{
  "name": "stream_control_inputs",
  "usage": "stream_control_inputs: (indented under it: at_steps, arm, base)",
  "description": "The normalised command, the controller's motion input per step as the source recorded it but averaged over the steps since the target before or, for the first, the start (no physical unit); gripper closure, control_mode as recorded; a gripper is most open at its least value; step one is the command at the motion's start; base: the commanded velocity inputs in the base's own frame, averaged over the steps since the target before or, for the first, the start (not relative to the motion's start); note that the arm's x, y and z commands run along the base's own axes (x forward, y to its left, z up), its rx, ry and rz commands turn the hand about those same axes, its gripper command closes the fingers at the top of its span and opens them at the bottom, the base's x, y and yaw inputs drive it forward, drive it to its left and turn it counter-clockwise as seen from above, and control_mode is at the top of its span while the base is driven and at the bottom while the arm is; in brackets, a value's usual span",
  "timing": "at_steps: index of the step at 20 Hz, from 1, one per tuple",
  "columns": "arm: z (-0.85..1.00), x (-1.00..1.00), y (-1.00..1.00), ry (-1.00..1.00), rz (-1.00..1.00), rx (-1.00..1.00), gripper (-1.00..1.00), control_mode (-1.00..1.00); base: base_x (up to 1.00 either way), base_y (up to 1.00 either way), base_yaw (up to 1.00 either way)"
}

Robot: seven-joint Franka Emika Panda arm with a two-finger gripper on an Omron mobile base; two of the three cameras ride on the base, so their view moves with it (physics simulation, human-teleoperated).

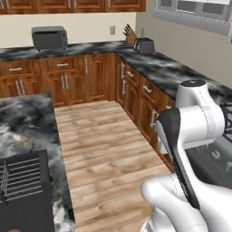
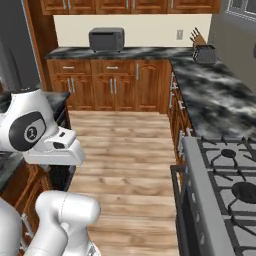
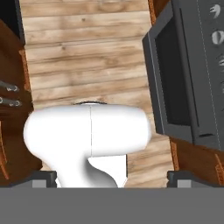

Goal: Retrieve the butter from the fridge and place it on a plate on the dining table. Then retrieve the butter knife by the fridge and place it near the plate.

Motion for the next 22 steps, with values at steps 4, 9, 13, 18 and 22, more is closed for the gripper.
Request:
stream_control_inputs:
  at_steps: [4, 9, 13, 18, 22]
  arm:
    - [0.00, 0.00, 0.00, 0.00, 0.00, 0.00, -1.00, 1.00]
    - [0.00, 0.00, 0.00, 0.00, 0.00, 0.00, -1.00, 1.00]
    - [0.00, 0.00, 0.00, 0.00, 0.00, 0.00, -1.00, 1.00]
    - [0.00, 0.00, 0.00, 0.00, 0.00, 0.00, -1.00, 1.00]
    - [0.00, 0.00, 0.00, 0.00, 0.00, 0.00, -1.00, 1.00]
  base:
    - [1.00, 0.00, 0.00]
    - [1.00, 0.00, 0.00]
    - [1.00, 0.00, 0.00]
    - [1.00, 0.00, 0.00]
    - [1.00, 0.00, 0.00]
